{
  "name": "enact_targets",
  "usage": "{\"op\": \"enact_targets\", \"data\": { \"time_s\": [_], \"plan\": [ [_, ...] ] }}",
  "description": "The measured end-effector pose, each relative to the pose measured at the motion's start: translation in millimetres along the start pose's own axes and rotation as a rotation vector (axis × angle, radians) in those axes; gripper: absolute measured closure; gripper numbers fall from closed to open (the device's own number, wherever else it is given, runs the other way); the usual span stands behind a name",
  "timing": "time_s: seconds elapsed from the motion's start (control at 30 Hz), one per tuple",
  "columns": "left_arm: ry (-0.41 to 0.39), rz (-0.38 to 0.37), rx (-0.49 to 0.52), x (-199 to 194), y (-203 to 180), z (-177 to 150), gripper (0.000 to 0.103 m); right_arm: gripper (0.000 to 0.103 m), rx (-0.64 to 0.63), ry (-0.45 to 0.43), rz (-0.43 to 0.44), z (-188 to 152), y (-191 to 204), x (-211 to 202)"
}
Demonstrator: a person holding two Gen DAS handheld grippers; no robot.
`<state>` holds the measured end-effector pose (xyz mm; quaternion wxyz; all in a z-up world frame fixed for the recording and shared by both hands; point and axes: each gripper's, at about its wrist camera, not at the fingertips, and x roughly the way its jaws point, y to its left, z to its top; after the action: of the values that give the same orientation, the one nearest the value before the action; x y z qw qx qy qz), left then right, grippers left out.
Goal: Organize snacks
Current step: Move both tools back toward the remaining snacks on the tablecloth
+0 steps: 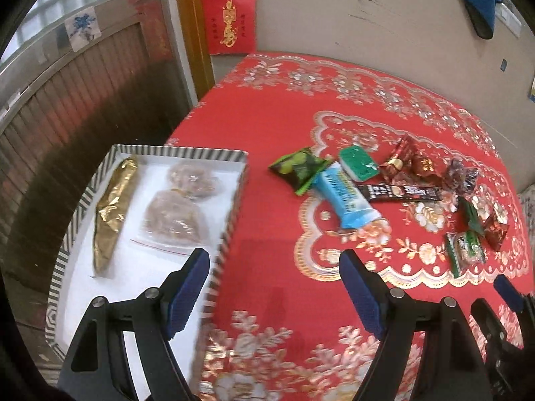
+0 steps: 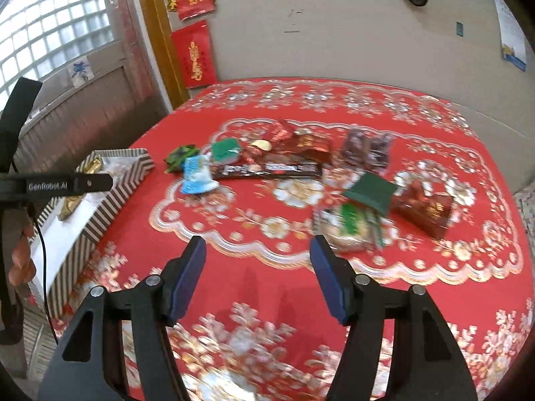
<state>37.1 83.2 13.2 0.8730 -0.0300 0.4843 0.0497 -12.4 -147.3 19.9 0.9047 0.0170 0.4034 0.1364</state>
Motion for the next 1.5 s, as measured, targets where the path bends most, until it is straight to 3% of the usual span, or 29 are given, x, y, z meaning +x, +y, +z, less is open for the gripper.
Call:
{"op": "enact_targets", "data": {
  "time_s": [0.4, 0.93, 1.5],
  "plan": [
    [0.023, 0.029, 0.007, 24.1, -41.0, 7.4, 0.022, 0.039, 0.042, -0.020, -0.010, -8.1, -33.0, -13.4],
    [0.070, 0.034, -0.103, 69.0, -41.9, 39.4, 0.022, 0.039, 0.110, -0.015, -0.013, -11.2, -57.9, -12.5],
    [0.087, 0.018, -0.116, 88.6, -58.8, 45.7, 0.022, 0.039, 0.131, -0.003, -0.006, -15.0, -59.8, -7.2]
  ]
}}
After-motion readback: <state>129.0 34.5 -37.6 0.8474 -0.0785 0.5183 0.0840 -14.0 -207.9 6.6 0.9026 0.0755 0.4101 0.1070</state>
